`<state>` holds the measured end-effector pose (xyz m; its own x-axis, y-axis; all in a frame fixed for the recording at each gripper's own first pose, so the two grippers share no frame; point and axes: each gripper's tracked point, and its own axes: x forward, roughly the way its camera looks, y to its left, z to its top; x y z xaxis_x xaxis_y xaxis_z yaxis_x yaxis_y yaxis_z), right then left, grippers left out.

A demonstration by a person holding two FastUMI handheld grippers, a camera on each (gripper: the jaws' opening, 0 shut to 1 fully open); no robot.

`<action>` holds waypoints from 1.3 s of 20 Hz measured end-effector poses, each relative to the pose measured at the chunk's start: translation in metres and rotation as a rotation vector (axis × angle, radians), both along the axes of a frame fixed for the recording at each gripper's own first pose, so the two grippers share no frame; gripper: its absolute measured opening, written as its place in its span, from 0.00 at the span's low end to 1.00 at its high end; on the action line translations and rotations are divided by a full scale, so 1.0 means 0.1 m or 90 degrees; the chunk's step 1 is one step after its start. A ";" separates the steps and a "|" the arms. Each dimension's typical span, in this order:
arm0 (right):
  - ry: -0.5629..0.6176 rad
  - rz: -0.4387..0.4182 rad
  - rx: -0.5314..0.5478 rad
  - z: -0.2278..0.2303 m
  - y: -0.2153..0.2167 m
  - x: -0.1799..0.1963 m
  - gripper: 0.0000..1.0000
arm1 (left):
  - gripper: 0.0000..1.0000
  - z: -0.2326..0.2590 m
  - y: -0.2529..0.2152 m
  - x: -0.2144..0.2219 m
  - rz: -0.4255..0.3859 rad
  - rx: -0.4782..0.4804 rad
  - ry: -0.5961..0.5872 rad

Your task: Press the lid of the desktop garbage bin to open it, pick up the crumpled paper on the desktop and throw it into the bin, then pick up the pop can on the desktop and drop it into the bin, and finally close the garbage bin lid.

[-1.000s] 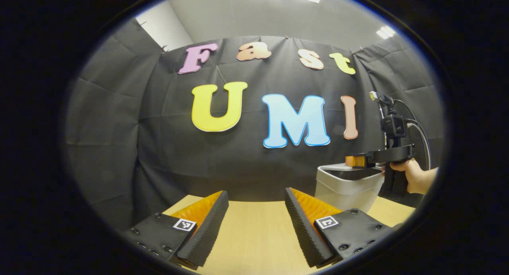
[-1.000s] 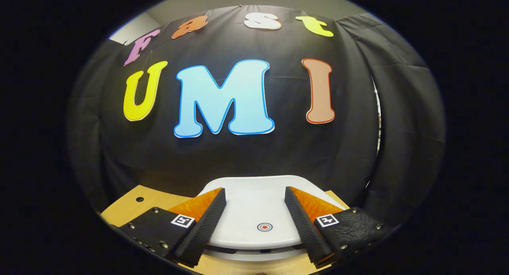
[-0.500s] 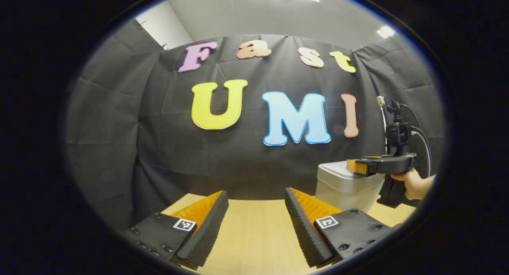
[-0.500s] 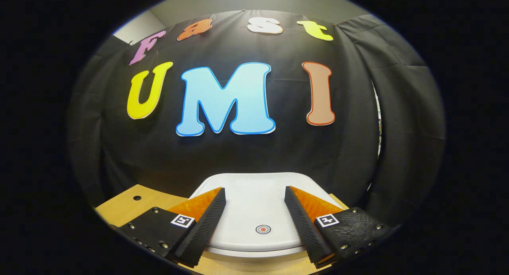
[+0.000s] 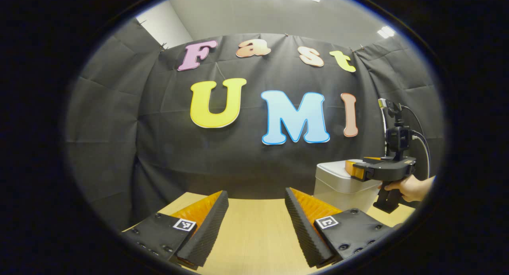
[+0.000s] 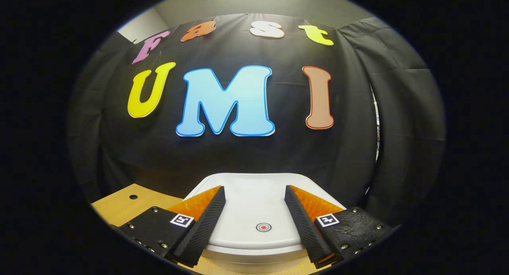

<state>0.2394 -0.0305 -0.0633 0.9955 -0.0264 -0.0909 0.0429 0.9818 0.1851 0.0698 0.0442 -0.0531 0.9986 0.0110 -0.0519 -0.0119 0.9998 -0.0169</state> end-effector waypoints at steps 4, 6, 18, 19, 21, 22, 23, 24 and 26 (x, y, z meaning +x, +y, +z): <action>-0.018 -0.010 0.007 0.00 0.00 -0.02 0.97 | 0.96 0.04 -0.03 0.00 0.001 -0.004 0.000; -0.018 -0.011 0.007 -0.01 0.00 -0.02 0.97 | 0.95 -0.01 -0.08 0.01 -0.006 -0.007 0.011; 0.000 -0.006 0.008 -0.04 0.01 -0.02 0.98 | 0.94 0.14 -0.27 -0.15 -0.018 -0.012 0.007; -0.001 -0.005 0.006 -0.05 0.02 -0.02 0.98 | 0.96 0.15 -0.30 -0.18 -0.019 -0.011 0.004; 0.000 -0.005 0.009 -0.05 0.01 -0.02 0.98 | 0.96 0.16 -0.33 -0.25 -0.021 -0.011 0.005; 0.002 -0.006 0.013 -0.02 0.00 -0.01 0.97 | 0.96 0.17 -0.34 -0.28 -0.020 -0.010 0.007; 0.004 -0.006 0.014 -0.01 0.00 -0.02 0.97 | 0.96 0.20 -0.33 -0.31 -0.018 -0.010 0.005; 0.003 -0.006 0.016 0.00 0.00 -0.03 0.96 | 0.96 0.23 -0.34 -0.34 -0.018 -0.009 0.002; 0.001 -0.004 0.015 0.02 -0.01 -0.03 0.96 | 0.96 0.29 -0.33 -0.40 -0.010 -0.001 -0.004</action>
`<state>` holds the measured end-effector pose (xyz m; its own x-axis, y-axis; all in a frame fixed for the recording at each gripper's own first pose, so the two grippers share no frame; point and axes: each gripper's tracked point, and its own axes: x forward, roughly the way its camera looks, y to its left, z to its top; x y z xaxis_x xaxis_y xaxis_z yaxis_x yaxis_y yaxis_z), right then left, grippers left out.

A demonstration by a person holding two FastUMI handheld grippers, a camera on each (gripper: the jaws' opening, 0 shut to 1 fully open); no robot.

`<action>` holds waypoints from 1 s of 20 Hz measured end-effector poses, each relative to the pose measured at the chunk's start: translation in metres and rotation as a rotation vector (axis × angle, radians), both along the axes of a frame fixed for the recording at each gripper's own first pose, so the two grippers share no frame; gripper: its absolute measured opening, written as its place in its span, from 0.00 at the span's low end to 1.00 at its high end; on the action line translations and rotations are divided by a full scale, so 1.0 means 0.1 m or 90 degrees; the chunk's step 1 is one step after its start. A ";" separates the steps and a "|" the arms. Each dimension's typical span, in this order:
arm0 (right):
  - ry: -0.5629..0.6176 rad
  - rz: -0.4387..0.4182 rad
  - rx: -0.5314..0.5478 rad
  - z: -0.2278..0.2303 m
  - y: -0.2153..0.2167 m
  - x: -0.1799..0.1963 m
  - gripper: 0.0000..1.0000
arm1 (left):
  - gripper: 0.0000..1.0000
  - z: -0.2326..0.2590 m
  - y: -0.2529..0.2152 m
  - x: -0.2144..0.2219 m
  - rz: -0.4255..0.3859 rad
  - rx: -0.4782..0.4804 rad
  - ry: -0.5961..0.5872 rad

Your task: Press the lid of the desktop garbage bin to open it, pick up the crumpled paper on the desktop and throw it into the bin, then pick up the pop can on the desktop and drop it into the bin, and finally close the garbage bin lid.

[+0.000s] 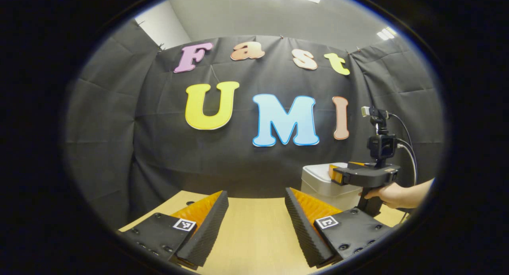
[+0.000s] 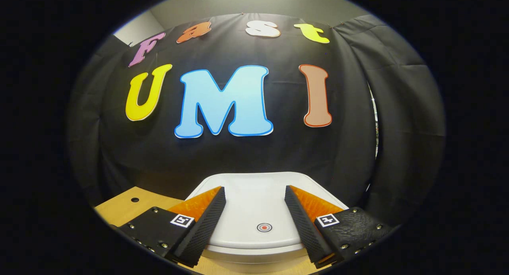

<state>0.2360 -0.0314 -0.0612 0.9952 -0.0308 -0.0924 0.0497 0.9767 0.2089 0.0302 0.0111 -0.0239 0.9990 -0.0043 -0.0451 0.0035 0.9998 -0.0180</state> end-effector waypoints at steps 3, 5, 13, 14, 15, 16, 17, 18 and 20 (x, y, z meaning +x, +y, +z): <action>0.016 0.000 -0.011 0.01 -0.01 -0.07 0.96 | 0.95 0.07 0.03 -0.07 0.013 0.005 -0.006; 0.024 -0.005 -0.031 0.04 -0.03 -0.15 0.96 | 0.95 0.09 0.04 -0.08 0.023 0.006 -0.007; -0.075 0.044 -0.122 0.60 0.10 -0.94 0.95 | 0.96 0.11 -0.11 -0.12 0.037 0.009 -0.025; -0.085 0.053 -0.116 0.66 0.13 -1.04 0.95 | 0.96 0.13 -0.12 -0.13 0.041 0.004 -0.031; -0.088 0.059 -0.114 0.69 0.14 -1.13 0.95 | 0.96 0.14 -0.13 -0.15 0.047 -0.001 -0.035; -0.092 0.069 -0.112 0.71 0.15 -1.22 0.94 | 0.96 0.12 -0.15 -0.17 0.048 -0.006 -0.033; -0.095 0.077 -0.108 0.73 0.16 -1.32 0.94 | 0.96 0.08 -0.16 -0.18 0.050 -0.011 -0.031; -0.094 0.085 -0.100 0.74 0.16 -1.40 0.95 | 0.96 0.05 -0.13 -0.20 0.058 -0.014 -0.030; -0.092 0.093 -0.079 0.75 0.16 -1.57 0.95 | 0.95 0.03 -0.04 -0.26 0.076 -0.010 -0.029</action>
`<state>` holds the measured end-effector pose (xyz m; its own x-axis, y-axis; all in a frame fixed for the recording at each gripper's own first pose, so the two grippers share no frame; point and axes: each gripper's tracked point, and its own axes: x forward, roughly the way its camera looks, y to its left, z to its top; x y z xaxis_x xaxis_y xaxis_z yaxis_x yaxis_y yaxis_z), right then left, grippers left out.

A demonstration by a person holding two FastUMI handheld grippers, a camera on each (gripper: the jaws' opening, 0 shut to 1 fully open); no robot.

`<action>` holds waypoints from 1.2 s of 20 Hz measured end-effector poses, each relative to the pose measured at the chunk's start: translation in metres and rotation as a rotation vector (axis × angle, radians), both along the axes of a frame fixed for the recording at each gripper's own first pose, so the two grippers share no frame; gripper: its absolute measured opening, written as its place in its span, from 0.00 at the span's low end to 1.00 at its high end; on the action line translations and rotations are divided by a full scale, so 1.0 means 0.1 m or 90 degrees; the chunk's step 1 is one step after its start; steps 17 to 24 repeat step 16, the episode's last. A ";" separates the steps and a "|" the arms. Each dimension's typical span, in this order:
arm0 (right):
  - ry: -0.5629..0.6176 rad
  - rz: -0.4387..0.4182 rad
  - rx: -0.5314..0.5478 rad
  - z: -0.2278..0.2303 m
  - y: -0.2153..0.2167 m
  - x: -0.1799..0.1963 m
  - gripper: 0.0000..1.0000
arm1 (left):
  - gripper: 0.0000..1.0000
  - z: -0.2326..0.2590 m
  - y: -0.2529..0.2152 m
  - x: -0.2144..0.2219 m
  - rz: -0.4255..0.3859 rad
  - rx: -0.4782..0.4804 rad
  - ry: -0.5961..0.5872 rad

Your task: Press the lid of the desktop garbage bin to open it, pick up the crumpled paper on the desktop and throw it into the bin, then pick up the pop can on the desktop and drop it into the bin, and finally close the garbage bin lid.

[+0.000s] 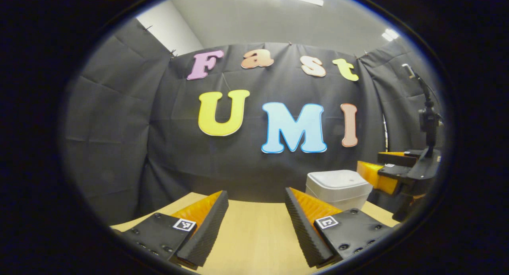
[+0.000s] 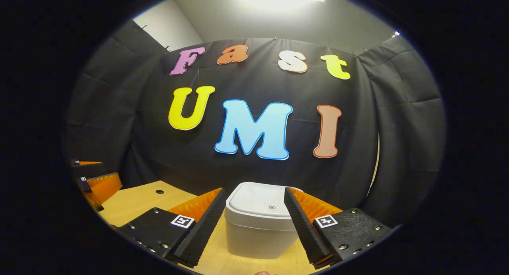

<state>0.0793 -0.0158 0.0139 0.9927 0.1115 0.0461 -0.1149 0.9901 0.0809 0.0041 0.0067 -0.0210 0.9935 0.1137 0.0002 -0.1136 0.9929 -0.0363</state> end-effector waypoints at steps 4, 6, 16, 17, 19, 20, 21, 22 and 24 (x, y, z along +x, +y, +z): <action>0.018 0.002 0.025 -0.01 -0.04 -0.25 0.94 | 0.95 -0.03 0.16 -0.09 0.026 0.003 0.005; 0.016 -0.005 0.044 0.03 -0.07 -0.32 0.94 | 0.95 0.00 0.24 -0.10 0.031 0.009 0.005; 0.052 -0.032 0.040 -0.20 -0.05 -0.50 0.94 | 0.96 0.20 0.18 -0.03 -0.001 0.047 -0.017; 0.052 -0.032 0.040 -0.20 -0.05 -0.50 0.94 | 0.96 0.20 0.18 -0.03 -0.001 0.047 -0.017; 0.052 -0.032 0.040 -0.20 -0.05 -0.50 0.94 | 0.96 0.20 0.18 -0.03 -0.001 0.047 -0.017; 0.052 -0.032 0.040 -0.20 -0.05 -0.50 0.94 | 0.96 0.20 0.18 -0.03 -0.001 0.047 -0.017; 0.052 -0.032 0.040 -0.20 -0.05 -0.50 0.94 | 0.96 0.20 0.18 -0.03 -0.001 0.047 -0.017; 0.052 -0.032 0.040 -0.20 -0.05 -0.50 0.94 | 0.96 0.20 0.18 -0.03 -0.001 0.047 -0.017; 0.052 -0.032 0.040 -0.20 -0.05 -0.50 0.94 | 0.96 0.20 0.18 -0.03 -0.001 0.047 -0.017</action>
